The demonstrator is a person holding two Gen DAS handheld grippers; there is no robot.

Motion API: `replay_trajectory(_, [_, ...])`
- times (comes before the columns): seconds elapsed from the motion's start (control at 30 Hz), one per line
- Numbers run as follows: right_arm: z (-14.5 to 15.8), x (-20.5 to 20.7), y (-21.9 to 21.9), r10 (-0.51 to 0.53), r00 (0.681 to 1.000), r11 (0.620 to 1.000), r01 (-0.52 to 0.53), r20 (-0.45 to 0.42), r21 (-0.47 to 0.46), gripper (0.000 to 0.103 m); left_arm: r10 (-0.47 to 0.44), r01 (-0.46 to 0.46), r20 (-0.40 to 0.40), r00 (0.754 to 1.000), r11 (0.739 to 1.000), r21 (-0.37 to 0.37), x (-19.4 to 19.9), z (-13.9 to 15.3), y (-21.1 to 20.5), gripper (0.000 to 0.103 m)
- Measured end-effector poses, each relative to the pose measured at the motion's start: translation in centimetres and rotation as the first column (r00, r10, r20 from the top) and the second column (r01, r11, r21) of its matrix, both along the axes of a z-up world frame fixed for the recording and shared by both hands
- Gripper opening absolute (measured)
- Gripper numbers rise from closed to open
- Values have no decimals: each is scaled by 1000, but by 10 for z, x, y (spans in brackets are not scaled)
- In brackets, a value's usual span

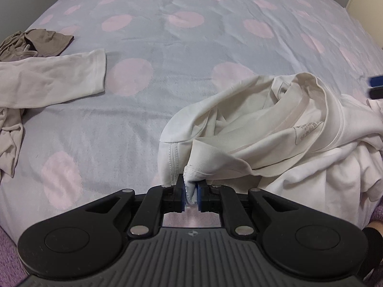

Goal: Fold clothes

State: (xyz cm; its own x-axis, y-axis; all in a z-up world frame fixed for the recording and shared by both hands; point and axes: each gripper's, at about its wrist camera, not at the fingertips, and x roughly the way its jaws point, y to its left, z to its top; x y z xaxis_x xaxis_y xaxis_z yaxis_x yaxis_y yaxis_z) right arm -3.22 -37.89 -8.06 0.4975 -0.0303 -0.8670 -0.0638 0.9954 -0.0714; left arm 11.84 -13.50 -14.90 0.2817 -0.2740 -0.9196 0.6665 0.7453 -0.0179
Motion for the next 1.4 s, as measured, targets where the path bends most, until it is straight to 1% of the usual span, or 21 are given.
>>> replay_trajectory(0.07, [-11,19,10,97,995,995,-97,-24,-30,36,-11,11,-11,1000,1000,-5,3,-2,1,8])
replay_trajectory(0.13, [-20,34,15,158,986,986,-161,-61,-47,36,-18,18,-24,1000,1000,-12,6,-3,2,8])
replay_trajectory(0.2, [-29,45,17,212,973,976,-216,-93,-37,36,-21,20,-37,999,1000,-19,9,-5,2,8])
replay_trajectory(0.27, [-39,55,17,252,960,966,-258,-121,-33,36,-23,22,-46,999,1000,-22,11,-6,2,8])
replay_trajectory(0.37, [-50,66,17,284,947,956,-292,-149,-31,37,-25,24,-52,998,999,-24,14,-7,2,9])
replay_trajectory(0.5, [-60,66,15,286,946,957,-289,-156,1,38,-18,17,-59,998,1000,-26,16,-9,2,9])
replay_trajectory(0.57, [-60,62,17,283,947,958,-285,-150,11,30,-17,16,-57,998,1000,-23,15,-8,1,9])
replay_trajectory(0.6, [-60,60,18,283,948,959,-284,-146,17,19,-17,16,-55,998,1000,-20,14,-8,0,9])
replay_trajectory(0.63, [-60,58,19,284,948,959,-284,-143,20,13,-17,16,-53,998,1000,-18,14,-7,0,9])
replay_trajectory(0.67, [-59,54,23,287,948,957,-289,-137,4,11,-19,18,-49,999,1000,-21,13,-5,0,9])
replay_trajectory(0.73, [-54,48,28,274,954,959,-280,-118,-40,4,-25,23,-39,999,999,-28,10,-1,1,9])
replay_trajectory(0.83, [-36,30,26,219,975,972,-222,-45,-80,3,-32,31,-24,999,999,-39,7,6,3,9])
replay_trajectory(0.93, [-7,1,17,131,990,985,-125,53,-116,3,-116,118,36,993,990,-81,-4,23,-1,9])
replay_trajectory(0.97, [2,-11,13,97,992,989,-87,83,-121,2,-155,160,61,986,982,-95,-9,30,-4,9])
replay_trajectory(1.03, [20,-37,1,20,991,992,-3,131,-129,2,-247,260,115,962,959,-113,-23,43,-14,9])
replay_trajectory(1.17, [40,-88,-12,-126,972,975,157,196,-157,3,-403,426,180,897,897,-114,-51,60,-38,9])
replay_trajectory(1.23, [45,-112,-18,-192,955,963,227,224,-144,3,-478,502,200,855,860,-95,-61,64,-48,9])
replay_trajectory(1.27, [46,-121,-20,-220,948,957,256,230,-139,2,-513,537,209,832,840,-74,-65,65,-52,13])
replay_trajectory(1.3, [43,-130,-22,-243,944,953,275,226,-124,3,-548,571,217,808,819,-54,-69,66,-56,20])
replay_trajectory(1.37, [37,-146,-25,-287,933,945,312,217,-95,2,-615,634,230,754,773,-12,-77,68,-64,28])
replay_trajectory(1.4, [34,-155,-26,-308,927,940,331,212,-80,2,-647,664,235,725,748,9,-81,69,-68,30])
